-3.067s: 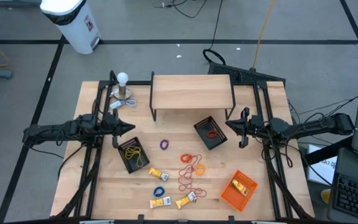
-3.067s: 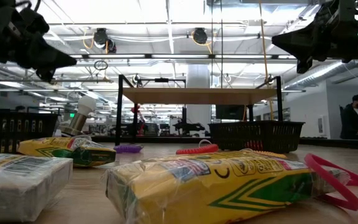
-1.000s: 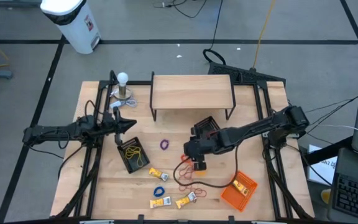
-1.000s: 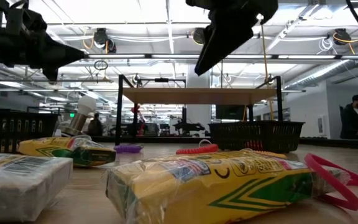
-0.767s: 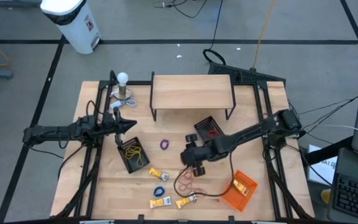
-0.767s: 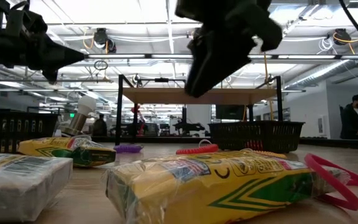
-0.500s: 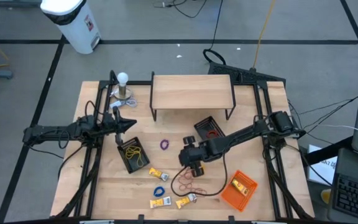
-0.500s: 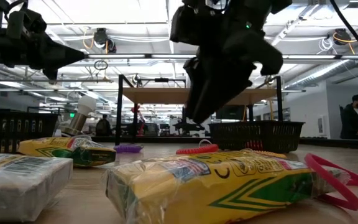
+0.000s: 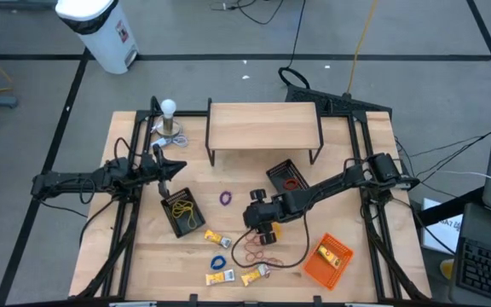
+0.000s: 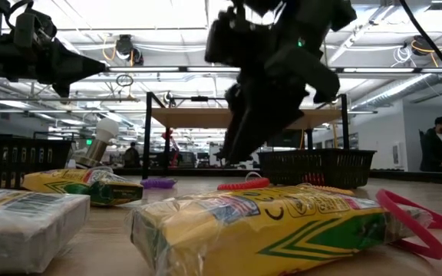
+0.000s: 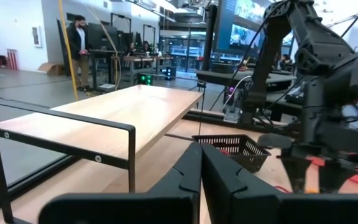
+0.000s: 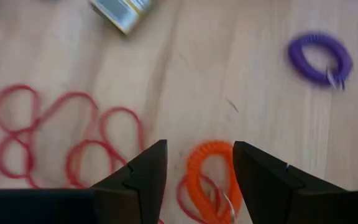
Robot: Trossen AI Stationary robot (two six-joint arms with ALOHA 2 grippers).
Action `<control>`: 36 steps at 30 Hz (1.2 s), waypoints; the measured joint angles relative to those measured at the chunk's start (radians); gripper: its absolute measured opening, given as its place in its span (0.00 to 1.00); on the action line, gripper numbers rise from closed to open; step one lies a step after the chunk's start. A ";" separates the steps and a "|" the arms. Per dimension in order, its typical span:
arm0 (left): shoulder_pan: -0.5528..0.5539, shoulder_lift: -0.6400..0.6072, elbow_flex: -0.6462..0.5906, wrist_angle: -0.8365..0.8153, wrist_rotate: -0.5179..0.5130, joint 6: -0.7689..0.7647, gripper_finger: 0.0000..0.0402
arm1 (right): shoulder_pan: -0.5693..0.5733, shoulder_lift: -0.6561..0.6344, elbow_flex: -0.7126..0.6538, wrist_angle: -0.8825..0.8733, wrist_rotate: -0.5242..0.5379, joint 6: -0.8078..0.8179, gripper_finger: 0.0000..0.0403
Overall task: Pick & Place Office Desk Supplies
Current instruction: Put the orange spring keychain into the right black bin
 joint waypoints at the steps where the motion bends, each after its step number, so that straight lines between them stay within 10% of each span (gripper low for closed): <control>1: 0.000 0.000 0.000 0.000 0.000 0.000 0.03 | -0.001 0.000 -0.006 -0.002 -0.008 0.007 0.42; 18: 0.000 0.000 0.000 0.006 0.001 -0.005 0.06 | -0.013 0.044 -0.056 0.047 -0.016 0.060 0.41; 36: 0.000 0.000 0.000 0.006 0.010 -0.032 0.06 | -0.019 0.044 -0.055 0.003 -0.020 0.123 0.07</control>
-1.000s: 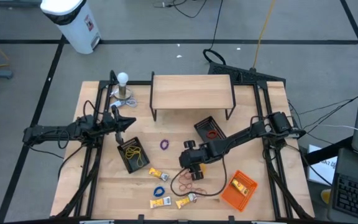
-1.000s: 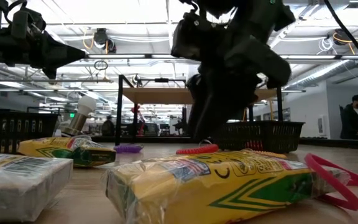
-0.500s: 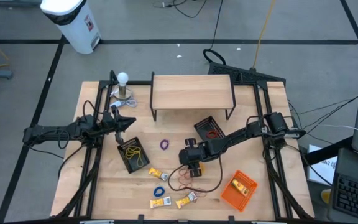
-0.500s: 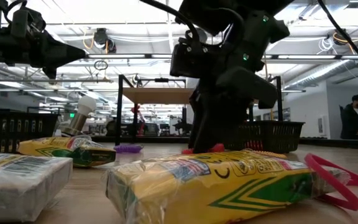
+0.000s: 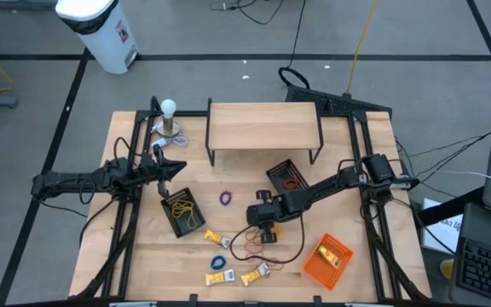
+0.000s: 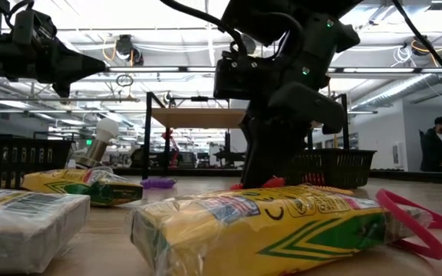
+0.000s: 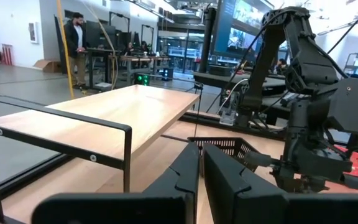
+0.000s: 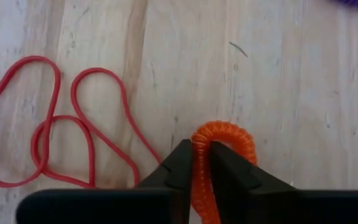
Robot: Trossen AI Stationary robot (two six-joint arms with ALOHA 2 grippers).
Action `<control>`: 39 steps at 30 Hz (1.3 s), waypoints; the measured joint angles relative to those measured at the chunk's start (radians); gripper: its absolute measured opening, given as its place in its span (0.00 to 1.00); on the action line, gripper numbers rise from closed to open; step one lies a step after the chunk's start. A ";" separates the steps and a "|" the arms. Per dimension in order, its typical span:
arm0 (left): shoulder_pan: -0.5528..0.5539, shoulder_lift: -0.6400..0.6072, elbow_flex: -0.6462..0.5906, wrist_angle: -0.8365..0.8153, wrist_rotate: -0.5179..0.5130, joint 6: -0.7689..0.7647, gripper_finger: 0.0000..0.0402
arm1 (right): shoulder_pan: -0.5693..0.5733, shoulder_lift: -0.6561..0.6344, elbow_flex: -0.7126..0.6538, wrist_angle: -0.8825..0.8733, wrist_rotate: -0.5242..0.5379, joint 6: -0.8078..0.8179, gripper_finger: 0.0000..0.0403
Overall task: Pick & Place Office Desk Supplies
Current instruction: Put the orange spring keychain into the right black bin
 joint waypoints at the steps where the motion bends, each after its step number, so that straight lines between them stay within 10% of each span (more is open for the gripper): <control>1: 0.000 0.000 0.000 0.000 0.000 -0.002 0.06 | 0.000 0.000 0.000 0.001 0.001 0.009 0.06; 22: 0.000 0.000 -0.001 -0.017 0.003 -0.068 0.06 | 0.035 -0.574 -0.045 0.132 0.004 -0.013 0.03; 39: 0.000 0.000 -0.001 -0.018 0.000 -0.065 0.06 | -0.077 -1.337 -0.941 0.789 0.134 0.105 0.03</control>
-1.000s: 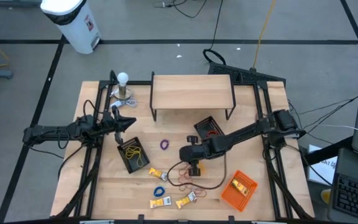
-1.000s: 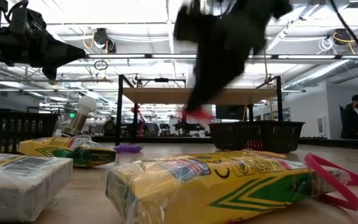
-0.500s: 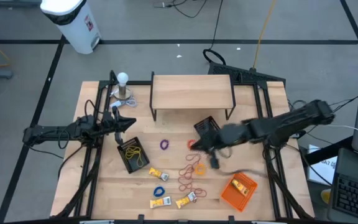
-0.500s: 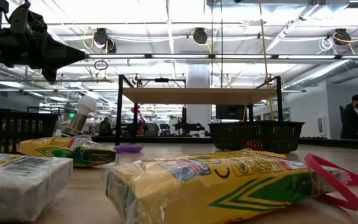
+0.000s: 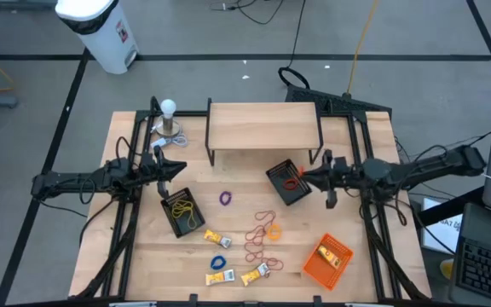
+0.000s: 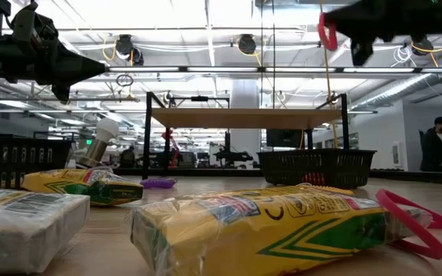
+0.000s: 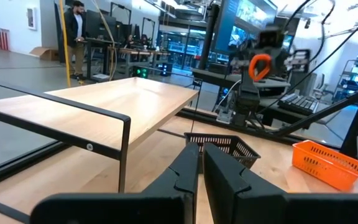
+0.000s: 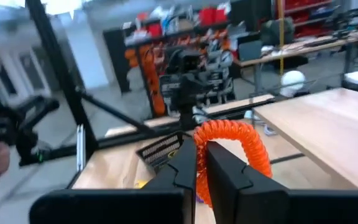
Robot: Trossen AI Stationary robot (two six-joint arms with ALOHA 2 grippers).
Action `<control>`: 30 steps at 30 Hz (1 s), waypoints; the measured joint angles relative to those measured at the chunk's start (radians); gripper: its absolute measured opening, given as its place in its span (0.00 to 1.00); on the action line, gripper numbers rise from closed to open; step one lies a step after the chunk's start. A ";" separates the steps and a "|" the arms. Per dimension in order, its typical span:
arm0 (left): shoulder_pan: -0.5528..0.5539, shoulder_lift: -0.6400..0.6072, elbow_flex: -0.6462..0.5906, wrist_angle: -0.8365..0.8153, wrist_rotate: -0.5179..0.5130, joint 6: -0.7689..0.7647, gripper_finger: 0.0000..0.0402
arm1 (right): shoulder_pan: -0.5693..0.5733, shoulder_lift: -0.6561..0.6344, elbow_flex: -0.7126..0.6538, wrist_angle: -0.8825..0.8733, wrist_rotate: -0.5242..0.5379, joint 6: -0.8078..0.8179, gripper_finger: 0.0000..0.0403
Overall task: Pick & Place Office Desk Supplies
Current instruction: Put the orange spring keychain into the right black bin
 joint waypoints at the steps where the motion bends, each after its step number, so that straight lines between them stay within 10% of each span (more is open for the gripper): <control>1: 0.000 0.000 0.000 0.000 0.000 0.000 0.06 | -0.004 -0.023 -0.045 0.050 -0.001 0.007 0.03; 9: 0.000 0.000 0.000 0.001 -0.002 0.000 0.06 | -0.008 -0.090 -0.287 0.333 -0.002 0.042 0.03; 18: 0.000 0.000 0.000 -0.003 -0.009 0.003 0.06 | -0.008 -0.075 -0.267 0.354 0.003 0.028 0.03; 30: 0.000 0.000 0.000 0.003 -0.010 0.018 0.06 | -0.011 0.175 0.364 -0.472 0.168 -0.066 0.03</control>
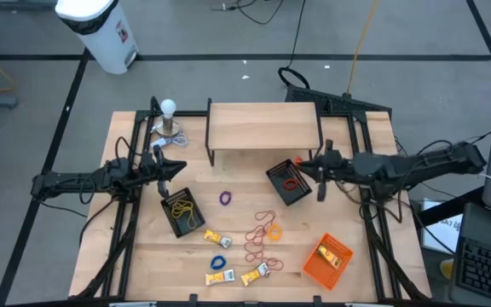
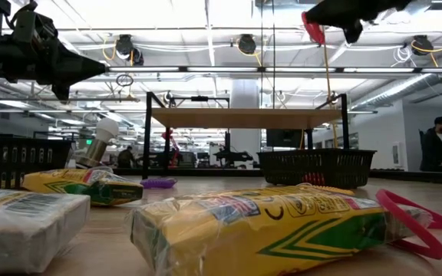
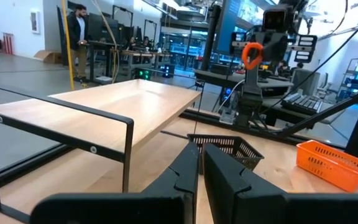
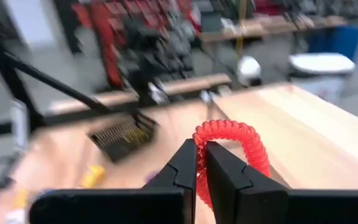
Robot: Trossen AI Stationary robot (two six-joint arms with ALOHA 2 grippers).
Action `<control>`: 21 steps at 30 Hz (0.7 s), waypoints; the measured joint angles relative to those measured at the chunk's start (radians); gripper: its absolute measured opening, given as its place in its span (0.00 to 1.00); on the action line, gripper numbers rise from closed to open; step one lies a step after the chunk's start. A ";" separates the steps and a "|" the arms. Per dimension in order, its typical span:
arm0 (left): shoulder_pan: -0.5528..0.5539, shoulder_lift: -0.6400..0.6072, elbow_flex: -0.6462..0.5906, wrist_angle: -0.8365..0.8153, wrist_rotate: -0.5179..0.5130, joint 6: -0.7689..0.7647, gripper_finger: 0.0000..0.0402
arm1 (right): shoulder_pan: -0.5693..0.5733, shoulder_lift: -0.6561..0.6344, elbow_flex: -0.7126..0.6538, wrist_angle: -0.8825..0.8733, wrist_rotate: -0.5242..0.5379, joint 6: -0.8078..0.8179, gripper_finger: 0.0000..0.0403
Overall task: Pick & Place Office Desk Supplies
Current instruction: Put the orange spring keychain into the right black bin
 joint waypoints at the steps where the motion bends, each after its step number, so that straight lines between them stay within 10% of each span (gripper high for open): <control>1: 0.000 0.000 0.000 0.000 0.000 0.001 0.06 | -0.005 0.033 0.045 -0.067 0.014 0.004 0.03; 8: 0.000 0.000 0.000 0.000 0.000 0.002 0.06 | -0.062 0.277 0.203 -0.381 0.009 0.128 0.03; 21: 0.000 0.000 0.000 -0.003 0.000 -0.002 0.06 | -0.083 0.581 0.203 -0.430 -0.069 0.196 0.03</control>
